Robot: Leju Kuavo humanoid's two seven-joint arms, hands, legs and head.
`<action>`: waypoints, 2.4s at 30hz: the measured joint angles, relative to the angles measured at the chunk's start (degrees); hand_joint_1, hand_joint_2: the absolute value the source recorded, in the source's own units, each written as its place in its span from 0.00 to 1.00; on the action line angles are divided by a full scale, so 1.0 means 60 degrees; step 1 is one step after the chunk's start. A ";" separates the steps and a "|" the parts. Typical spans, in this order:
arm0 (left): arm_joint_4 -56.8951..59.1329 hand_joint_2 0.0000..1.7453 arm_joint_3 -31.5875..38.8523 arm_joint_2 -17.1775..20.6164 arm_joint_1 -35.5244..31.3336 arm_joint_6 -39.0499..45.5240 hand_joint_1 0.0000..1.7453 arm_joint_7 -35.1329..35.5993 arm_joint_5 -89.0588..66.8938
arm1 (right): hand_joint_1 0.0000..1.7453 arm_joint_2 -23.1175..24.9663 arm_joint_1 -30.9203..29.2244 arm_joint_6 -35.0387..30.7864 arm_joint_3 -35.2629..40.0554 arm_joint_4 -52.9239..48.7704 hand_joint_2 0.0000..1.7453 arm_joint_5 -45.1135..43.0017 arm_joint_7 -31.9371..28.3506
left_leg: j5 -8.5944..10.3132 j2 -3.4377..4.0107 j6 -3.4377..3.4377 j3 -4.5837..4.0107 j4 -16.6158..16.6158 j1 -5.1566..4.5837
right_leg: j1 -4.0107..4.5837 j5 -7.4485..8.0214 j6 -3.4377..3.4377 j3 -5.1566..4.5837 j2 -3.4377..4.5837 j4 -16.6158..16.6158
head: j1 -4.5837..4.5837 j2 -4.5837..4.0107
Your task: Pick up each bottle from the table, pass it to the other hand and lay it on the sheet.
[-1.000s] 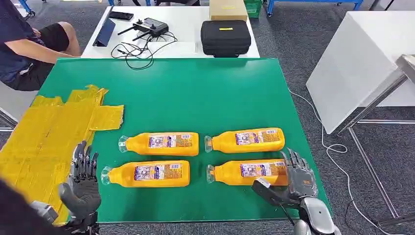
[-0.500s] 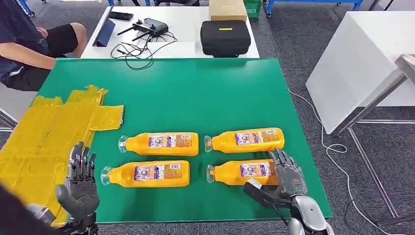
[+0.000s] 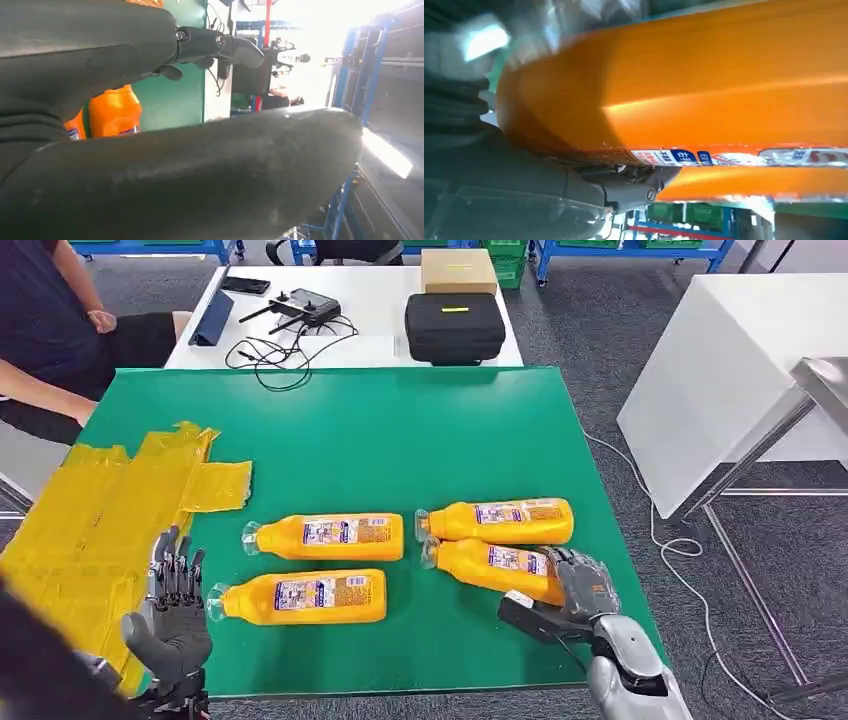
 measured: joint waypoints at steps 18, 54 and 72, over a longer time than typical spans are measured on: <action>0.0251 1.00 0.0179 0.0175 0.0025 -0.0415 0.00 0.0594 0.1038 | 1.00 0.0580 0.1474 0.3529 -0.0039 -0.4330 1.00 -0.6797 -0.3856 | 0.0055 -0.0067 -0.0003 -0.0166 0.0005 0.0010 | -0.0003 0.0025 0.0009 -0.0034 -0.0064 0.0035 | -0.0004 0.0000; 0.0313 1.00 -0.3260 0.0685 -0.0667 0.0889 0.00 0.0816 0.2361 | 1.00 0.4087 -0.2557 -0.0929 0.5610 0.1591 1.00 -0.4961 -0.1952 | 0.0088 -0.0067 -0.0010 -0.0253 0.0004 0.0010 | -0.0006 0.0028 -0.0004 -0.0135 -0.0062 0.0055 | 0.0000 0.0000; 0.0360 1.00 -0.3180 0.0838 -0.0446 0.0867 1.00 0.0769 0.2659 | 1.00 0.4066 -0.2522 -0.0900 0.6247 0.1854 1.00 -0.5070 -0.1799 | 0.0088 -0.0064 -0.0010 -0.0261 0.0004 0.0010 | -0.0004 0.0028 -0.0004 -0.0148 -0.0060 0.0055 | 0.0000 0.0000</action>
